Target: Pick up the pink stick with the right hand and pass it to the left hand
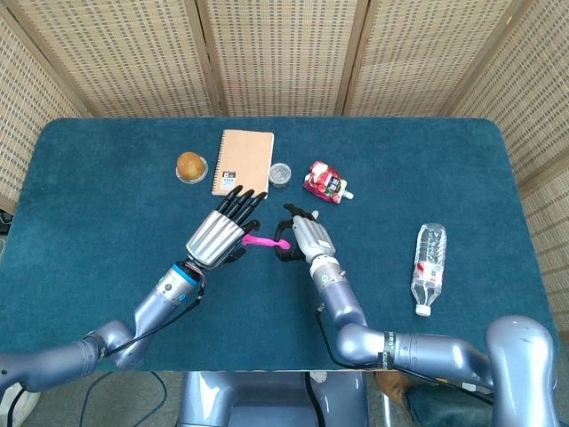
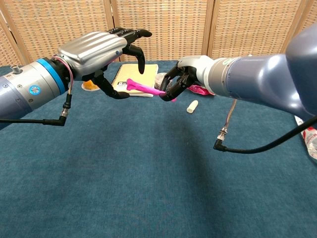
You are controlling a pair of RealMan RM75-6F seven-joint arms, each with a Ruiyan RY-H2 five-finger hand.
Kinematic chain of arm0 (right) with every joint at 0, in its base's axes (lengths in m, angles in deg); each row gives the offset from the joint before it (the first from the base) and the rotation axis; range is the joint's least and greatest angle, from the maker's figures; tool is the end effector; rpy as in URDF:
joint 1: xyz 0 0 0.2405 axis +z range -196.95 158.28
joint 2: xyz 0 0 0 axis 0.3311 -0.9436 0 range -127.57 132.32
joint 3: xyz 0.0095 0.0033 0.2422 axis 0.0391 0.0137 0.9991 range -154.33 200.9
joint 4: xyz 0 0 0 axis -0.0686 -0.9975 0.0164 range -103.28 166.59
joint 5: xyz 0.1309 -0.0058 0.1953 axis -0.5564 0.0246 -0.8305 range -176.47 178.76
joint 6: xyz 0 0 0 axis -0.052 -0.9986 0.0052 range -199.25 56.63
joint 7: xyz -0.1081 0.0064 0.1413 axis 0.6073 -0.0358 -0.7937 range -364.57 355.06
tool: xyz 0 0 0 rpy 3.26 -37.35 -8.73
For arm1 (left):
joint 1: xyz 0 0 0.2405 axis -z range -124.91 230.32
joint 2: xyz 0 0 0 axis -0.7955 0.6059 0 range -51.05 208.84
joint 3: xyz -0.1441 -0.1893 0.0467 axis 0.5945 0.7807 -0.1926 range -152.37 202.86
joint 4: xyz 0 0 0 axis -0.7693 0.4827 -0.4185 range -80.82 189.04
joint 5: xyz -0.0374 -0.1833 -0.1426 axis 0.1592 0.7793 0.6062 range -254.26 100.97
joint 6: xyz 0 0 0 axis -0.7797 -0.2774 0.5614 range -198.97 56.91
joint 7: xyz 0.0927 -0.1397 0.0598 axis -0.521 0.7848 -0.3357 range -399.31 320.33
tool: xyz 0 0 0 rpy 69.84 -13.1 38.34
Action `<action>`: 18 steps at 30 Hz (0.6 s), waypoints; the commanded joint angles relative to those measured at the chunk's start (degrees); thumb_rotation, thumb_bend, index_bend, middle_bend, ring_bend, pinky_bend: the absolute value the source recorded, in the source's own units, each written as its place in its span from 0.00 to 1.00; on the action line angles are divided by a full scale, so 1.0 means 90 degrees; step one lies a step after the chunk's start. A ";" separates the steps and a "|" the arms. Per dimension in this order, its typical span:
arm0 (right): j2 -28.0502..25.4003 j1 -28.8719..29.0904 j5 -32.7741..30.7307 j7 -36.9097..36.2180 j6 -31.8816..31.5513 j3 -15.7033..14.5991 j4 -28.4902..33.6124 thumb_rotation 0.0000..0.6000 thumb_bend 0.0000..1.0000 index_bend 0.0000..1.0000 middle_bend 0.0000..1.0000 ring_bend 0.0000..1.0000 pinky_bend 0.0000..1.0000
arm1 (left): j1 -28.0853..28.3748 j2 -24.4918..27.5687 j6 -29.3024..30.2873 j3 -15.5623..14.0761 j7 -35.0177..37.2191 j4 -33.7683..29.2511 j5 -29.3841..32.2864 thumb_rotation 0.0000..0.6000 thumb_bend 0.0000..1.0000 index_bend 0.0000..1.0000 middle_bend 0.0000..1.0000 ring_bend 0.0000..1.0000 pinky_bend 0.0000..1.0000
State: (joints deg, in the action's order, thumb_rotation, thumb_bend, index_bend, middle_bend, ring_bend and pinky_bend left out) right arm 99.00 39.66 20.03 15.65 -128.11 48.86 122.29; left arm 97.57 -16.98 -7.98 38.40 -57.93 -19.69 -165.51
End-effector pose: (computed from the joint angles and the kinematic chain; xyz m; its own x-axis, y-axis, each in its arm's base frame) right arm -0.0167 -0.3922 -0.0821 -0.1550 -0.4726 0.8675 -0.9872 0.0420 -0.1536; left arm -0.0589 0.3736 -0.0507 0.4992 -0.1308 0.8566 0.6292 -0.6250 -0.4621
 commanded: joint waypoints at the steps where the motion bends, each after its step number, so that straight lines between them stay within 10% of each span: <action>1: -0.0023 -0.0008 -0.0002 -0.0011 -0.0005 0.0001 0.0026 1.00 0.67 0.65 0.14 0.00 0.00 | 0.0053 -0.0094 0.0028 -0.0006 -0.0121 0.0051 0.0049 1.00 0.24 0.44 0.00 0.00 0.00; 18: -0.0065 -0.0042 0.0004 -0.0083 0.0009 -0.0081 0.0126 1.00 0.67 0.66 0.14 0.00 0.00 | 0.0210 -0.0388 0.0122 0.0000 -0.0345 0.0238 0.0252 1.00 0.31 0.50 0.00 0.00 0.00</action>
State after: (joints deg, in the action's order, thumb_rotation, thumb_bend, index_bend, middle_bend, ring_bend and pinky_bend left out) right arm 98.42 39.29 20.07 14.89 -128.03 48.13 123.42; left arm 99.45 -20.44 -6.90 38.44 -61.00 -17.53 -163.27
